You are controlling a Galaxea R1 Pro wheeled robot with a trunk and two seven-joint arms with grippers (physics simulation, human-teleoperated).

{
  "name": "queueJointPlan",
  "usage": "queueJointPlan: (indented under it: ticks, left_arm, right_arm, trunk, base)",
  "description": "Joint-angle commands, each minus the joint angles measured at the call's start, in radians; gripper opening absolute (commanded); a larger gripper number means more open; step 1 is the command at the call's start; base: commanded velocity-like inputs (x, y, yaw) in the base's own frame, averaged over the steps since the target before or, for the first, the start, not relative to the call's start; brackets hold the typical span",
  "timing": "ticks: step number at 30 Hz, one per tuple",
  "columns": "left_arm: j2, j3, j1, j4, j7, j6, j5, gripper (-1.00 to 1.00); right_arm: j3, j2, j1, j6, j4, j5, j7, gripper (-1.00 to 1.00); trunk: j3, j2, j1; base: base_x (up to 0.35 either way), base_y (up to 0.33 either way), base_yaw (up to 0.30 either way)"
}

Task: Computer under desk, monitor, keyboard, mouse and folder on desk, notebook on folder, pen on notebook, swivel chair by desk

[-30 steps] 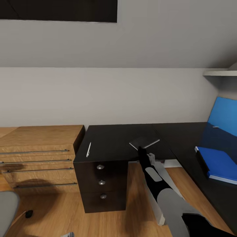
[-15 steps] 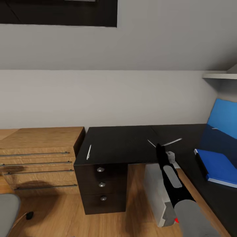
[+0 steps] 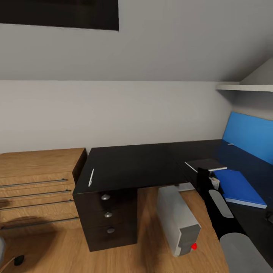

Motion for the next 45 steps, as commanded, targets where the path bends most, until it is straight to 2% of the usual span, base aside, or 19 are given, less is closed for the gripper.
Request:
queueJointPlan:
  ticks: [1, 19, 45]
  left_arm:
    - [0.0, -0.002, 0.0, -0.001, 0.007, 0.004, 0.009, 1.0]
    - [0.001, -0.004, 0.0, 0.0, 0.007, 0.003, 0.009, 1.0]
    - [0.001, -0.002, 0.0, 0.0, 0.003, 0.002, 0.009, 1.0]
  right_arm:
    - [0.002, -0.007, 0.0, -0.002, -0.002, -0.027, -0.008, -1.0]
    - [0.0, -0.012, 0.0, -0.001, -0.003, -0.034, -0.009, -1.0]
    - [-0.002, -0.01, 0.0, -0.006, -0.003, -0.03, -0.008, -1.0]
  trunk:
    - [-0.001, -0.001, 0.0]
    - [-0.001, -0.001, 0.0]
    - [-0.001, -0.001, 0.0]
  base:
    - [0.0, 0.0, -0.266]
    - [0.006, -0.011, -0.255]
    - [0.059, -0.081, -0.016]
